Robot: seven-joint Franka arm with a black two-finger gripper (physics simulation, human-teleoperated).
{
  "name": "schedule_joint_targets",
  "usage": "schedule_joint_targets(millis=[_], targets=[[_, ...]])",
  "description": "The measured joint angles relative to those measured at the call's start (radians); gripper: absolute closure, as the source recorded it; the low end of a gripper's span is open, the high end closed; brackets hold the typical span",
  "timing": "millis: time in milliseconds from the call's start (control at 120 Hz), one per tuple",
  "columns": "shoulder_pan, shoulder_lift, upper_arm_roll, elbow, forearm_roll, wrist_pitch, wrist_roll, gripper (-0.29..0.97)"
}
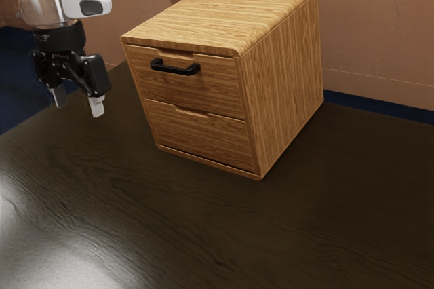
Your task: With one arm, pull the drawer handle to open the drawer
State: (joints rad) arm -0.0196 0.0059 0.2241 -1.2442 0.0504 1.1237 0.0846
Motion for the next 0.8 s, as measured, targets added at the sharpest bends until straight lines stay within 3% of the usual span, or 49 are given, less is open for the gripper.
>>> schedule_joint_targets(millis=[125,283,367,467,542,708,800], targets=[[-0.025,-0.027,-0.031,-0.026,-0.013,0.131,0.018,0.00],[-0.064,-0.050,-0.029,-0.048,-0.017,0.194,0.096,0.00],[-0.078,-0.189,-0.009,-0.274,-0.040,0.334,0.266,0.00],[-0.184,-0.332,0.129,-0.433,-0.056,0.484,0.479,0.00],[-0.203,-0.347,0.191,-0.475,-0.074,0.571,0.641,0.00],[-0.221,-0.293,0.189,-0.537,-0.185,0.777,0.994,0.00],[-0.189,-0.263,0.146,-0.538,-0.126,0.838,1.148,0.00]])
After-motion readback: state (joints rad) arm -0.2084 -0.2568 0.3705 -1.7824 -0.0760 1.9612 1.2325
